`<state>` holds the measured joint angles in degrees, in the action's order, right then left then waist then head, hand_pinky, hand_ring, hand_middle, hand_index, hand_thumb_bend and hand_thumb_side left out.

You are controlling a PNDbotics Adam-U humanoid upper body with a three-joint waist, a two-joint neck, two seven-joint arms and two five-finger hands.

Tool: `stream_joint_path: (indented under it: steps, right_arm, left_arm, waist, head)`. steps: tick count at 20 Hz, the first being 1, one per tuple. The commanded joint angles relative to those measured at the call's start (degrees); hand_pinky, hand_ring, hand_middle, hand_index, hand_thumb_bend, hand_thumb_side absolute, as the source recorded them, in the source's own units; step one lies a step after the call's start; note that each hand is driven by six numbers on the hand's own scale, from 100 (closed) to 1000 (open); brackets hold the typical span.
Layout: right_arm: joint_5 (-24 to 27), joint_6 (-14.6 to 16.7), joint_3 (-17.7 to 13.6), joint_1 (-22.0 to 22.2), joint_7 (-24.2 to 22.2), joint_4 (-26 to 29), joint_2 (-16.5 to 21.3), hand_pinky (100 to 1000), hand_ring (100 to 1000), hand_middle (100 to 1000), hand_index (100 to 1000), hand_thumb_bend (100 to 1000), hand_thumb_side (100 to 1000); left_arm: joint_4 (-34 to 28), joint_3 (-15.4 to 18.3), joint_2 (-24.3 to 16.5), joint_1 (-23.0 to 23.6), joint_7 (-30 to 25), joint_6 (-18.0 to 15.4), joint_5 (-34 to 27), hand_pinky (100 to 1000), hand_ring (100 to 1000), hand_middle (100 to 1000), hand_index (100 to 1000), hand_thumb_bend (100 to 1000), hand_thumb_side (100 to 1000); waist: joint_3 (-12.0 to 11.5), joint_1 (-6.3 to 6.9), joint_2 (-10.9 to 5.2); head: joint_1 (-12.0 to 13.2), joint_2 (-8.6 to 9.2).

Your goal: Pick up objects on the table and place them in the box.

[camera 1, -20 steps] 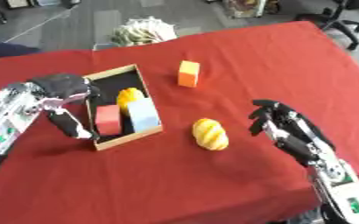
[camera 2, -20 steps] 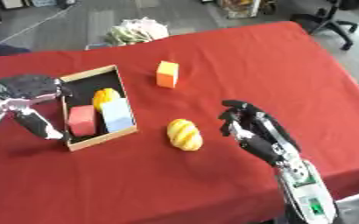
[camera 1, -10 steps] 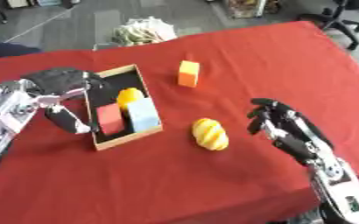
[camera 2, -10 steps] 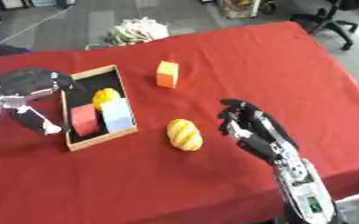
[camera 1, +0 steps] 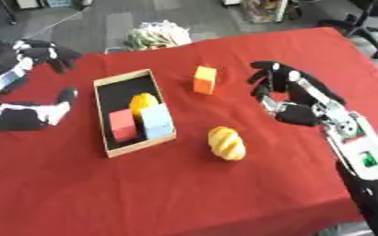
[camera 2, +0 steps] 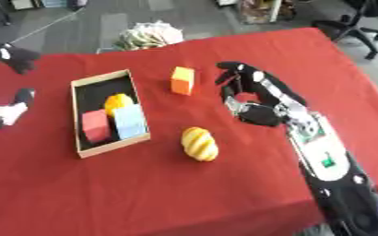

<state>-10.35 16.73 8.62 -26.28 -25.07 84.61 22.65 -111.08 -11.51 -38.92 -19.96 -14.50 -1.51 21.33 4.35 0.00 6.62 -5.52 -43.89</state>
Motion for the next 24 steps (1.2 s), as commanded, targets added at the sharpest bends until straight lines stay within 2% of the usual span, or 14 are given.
stream_joint_path:
  steps: [1,2,3,4,6,7,11,15,19,24]
  right_arm:
    - [-6.52,4.08,3.05,-3.67,-6.15,-3.66,3.91,677,734,765,936,100,198]
    - [-8.86,5.77,4.2,-4.73,-8.51,-4.82,4.36,693,752,777,939,100,192]
    - [-11.27,7.54,5.41,-5.72,-10.94,-5.87,4.69,716,776,792,942,100,180]
    - [-13.64,9.3,6.37,-6.55,-13.14,-6.81,4.82,725,785,798,943,100,181]
    - [-18.45,12.53,7.78,-7.77,-16.74,-8.36,4.86,753,815,816,948,100,216]
    - [-20.76,13.87,8.13,-8.14,-17.91,-9.05,4.78,769,833,828,951,100,271]
    - [-29.46,17.85,8.57,-8.75,-19.33,-11.11,4.19,799,860,846,952,100,402]
    - [-35.58,21.16,9.28,-9.16,-19.72,-12.05,4.18,820,876,858,954,100,514]
    - [-36.34,23.72,9.66,-8.48,-20.63,-12.16,5.35,813,866,851,951,100,587]
    - [-29.43,24.03,8.96,-6.38,-22.85,-8.72,8.84,807,859,847,949,100,587]
  left_arm:
    - [-2.56,3.14,1.52,3.53,4.03,1.98,-5.71,774,606,615,854,100,344]
    - [-2.57,3.61,2.5,5.21,5.21,2.22,-7.04,773,604,612,853,100,367]
    - [-2.48,4.01,3.42,6.81,6.14,2.32,-8.04,773,602,611,854,100,335]
    - [-2.34,4.32,4.19,8.17,6.82,2.36,-8.64,773,602,611,854,100,394]
    - [-1.8,4.73,5.6,10.45,7.51,2.42,-8.99,772,600,609,854,100,419]
    - [-1.46,4.85,6.23,11.39,7.71,2.44,-8.97,770,597,607,853,100,434]
    - [-0.18,4.85,8.17,13.83,7.99,2.27,-8.41,769,595,605,853,100,465]
    - [0.82,4.67,9.64,14.85,7.9,2.01,-7.79,768,593,603,854,100,485]
    - [1.27,4.67,10.49,15.31,7.77,1.76,-7.37,767,592,603,856,100,492]
    - [1.52,4.98,10.91,15.75,8.07,1.73,-6.92,767,590,602,856,100,503]
  waist:
    - [-0.43,-0.94,-1.76]
    - [-0.62,-1.0,-1.79]
    - [-0.8,-1.07,-1.81]
    - [-0.9,-1.11,-1.83]
    - [-1.1,-1.18,-1.87]
    - [-1.19,-1.2,-1.89]
    - [-1.43,-1.27,-1.95]
    - [-1.64,-1.4,-1.96]
    - [-1.83,-1.49,-1.88]
    - [-1.94,-1.69,-1.68]
  head:
    - [-0.8,-0.23]
    - [-0.93,-0.23]
    - [-1.05,-0.23]
    - [-1.11,-0.23]
    - [-1.31,-0.23]
    - [-1.4,-0.23]
    - [-1.43,-0.23]
    - [-1.47,-0.23]
    - [-1.18,-0.23]
    - [-0.84,-0.23]
